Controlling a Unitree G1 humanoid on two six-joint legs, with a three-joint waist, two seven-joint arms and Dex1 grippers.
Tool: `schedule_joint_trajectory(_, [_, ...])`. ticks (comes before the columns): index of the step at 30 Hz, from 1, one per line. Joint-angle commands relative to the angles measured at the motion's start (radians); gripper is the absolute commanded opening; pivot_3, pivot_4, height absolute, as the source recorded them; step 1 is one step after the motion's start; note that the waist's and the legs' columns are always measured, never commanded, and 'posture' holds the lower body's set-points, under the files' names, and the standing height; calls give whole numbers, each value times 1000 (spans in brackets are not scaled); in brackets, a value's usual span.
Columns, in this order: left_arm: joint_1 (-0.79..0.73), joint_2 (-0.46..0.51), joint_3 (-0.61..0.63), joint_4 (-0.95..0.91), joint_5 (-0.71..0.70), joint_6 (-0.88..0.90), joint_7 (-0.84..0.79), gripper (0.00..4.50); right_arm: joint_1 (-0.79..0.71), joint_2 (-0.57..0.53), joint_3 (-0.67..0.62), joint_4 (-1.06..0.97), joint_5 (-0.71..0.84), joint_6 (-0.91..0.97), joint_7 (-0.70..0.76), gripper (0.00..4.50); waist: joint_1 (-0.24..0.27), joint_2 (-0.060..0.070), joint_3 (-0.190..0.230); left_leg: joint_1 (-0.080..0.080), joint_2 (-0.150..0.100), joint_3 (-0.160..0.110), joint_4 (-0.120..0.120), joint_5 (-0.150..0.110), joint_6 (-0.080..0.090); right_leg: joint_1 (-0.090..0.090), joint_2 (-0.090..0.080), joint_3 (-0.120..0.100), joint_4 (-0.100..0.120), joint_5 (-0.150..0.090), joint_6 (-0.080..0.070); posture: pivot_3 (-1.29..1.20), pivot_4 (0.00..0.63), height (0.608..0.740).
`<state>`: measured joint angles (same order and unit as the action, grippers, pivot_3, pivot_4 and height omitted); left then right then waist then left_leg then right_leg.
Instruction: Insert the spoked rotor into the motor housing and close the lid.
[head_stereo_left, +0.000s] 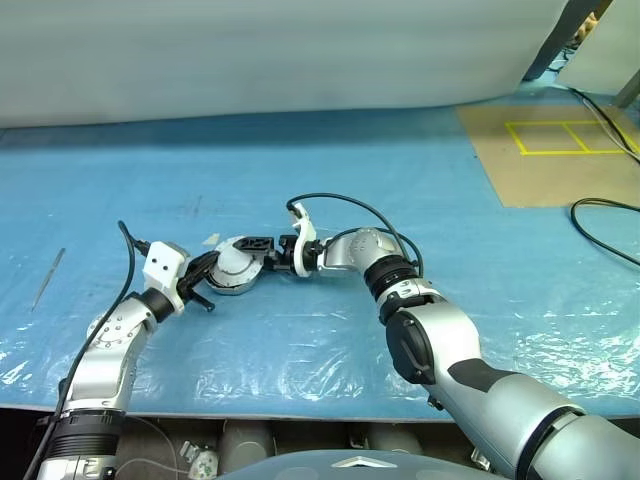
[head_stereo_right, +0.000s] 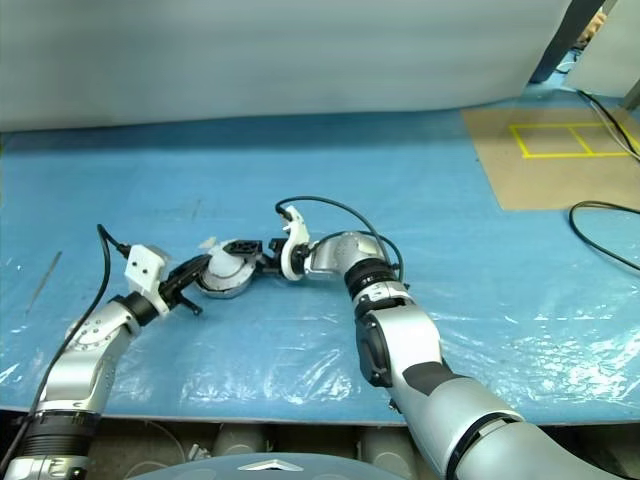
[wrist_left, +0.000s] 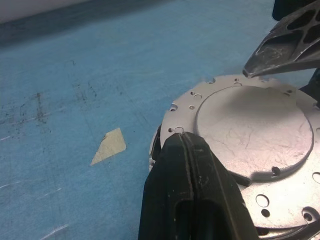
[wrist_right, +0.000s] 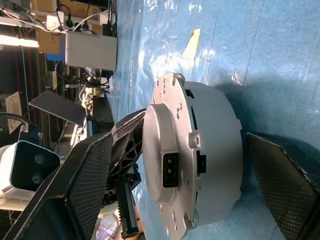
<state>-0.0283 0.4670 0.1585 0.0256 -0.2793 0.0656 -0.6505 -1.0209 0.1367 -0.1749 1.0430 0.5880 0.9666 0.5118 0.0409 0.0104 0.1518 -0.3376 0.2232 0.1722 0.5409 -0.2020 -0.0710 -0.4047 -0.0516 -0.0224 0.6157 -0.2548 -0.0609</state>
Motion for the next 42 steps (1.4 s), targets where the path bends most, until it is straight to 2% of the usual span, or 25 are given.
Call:
schedule_joint_trajectory(1, [18,23,59,-58,-76,-12,-49,0,38,173,56,29,-42,41,9,4481,-2,0,0,0,0,0,0,0,0,0,0,0,0,0,0,0,150,740])
schedule_joint_trajectory(13, [59,50,101,-83,-103,-34,-82,0,47,173,110,14,-55,40,63,4481,-2,-1,0,-5,1,0,0,-1,-2,-4,1,-1,0,0,0,0,150,740])
schedule_joint_trajectory(16, [65,46,94,-94,-98,-32,-76,0,43,174,88,30,-45,25,55,3832,-2,-1,0,-5,1,0,0,-1,-2,-3,1,-1,0,0,0,0,150,740])
schedule_joint_trajectory(21, [69,49,93,-101,-95,-29,-69,0,37,168,76,32,-32,46,81,2171,-4,-1,1,-6,1,0,0,-1,-2,-4,2,-1,0,0,0,0,150,740])
schedule_joint_trajectory(23, [67,51,92,-101,-93,-27,-66,0,38,167,76,27,-28,57,90,1837,-4,-1,1,-6,1,0,0,-1,-2,-4,2,-1,1,1,1,0,150,740])
schedule_joint_trajectory(35, [56,46,89,-73,-80,-43,-58,0,49,168,95,13,-38,54,105,1818,-3,-1,1,-6,3,0,1,-1,-2,-4,4,-1,1,2,2,0,150,740])
schedule_joint_trajectory(39, [51,28,111,-63,-97,-40,-33,0,49,169,60,15,-15,35,98,1818,-3,-2,1,-6,4,0,1,-1,-2,-4,5,-1,1,2,3,0,150,740])
schedule_joint_trajectory(42, [45,-10,175,-67,-174,-7,13,0,35,162,-4,7,37,18,109,1818,-2,-3,2,-6,4,0,2,-1,-2,-5,5,-1,3,2,3,0,150,740])
